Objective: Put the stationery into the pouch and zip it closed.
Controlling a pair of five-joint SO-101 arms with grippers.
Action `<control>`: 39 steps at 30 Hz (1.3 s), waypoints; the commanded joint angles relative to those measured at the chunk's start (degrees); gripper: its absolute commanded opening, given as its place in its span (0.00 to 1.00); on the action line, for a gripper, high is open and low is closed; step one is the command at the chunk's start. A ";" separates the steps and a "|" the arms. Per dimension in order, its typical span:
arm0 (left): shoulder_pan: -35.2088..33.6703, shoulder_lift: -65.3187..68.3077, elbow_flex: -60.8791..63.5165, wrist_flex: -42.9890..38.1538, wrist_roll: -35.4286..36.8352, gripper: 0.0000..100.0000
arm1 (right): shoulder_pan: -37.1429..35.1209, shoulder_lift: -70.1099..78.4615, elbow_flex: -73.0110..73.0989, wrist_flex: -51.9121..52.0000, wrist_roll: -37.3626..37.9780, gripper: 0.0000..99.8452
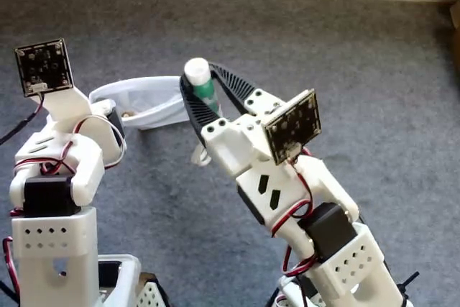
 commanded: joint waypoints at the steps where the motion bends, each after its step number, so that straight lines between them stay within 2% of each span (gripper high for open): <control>1: 0.75 0.31 1.36 -0.88 0.62 0.01 | -1.01 -1.19 1.27 -8.92 -0.62 0.01; 8: 0.75 0.31 1.36 -0.88 0.62 0.01 | -1.10 1.80 7.08 -27.82 -0.26 0.01; 17: 0.75 0.31 1.36 -0.97 0.62 0.01 | -6.90 15.87 7.25 -40.48 -0.18 0.01; 24: 0.75 0.31 1.36 -0.88 0.62 0.01 | -9.10 21.49 7.34 -44.44 -0.18 0.01; 28: 0.75 0.31 1.36 -0.88 0.62 0.01 | -6.29 25.71 7.08 -46.64 -0.18 0.01; 39: 0.48 0.31 1.36 -0.70 0.62 0.01 | -4.88 29.67 4.79 -46.20 -0.26 0.01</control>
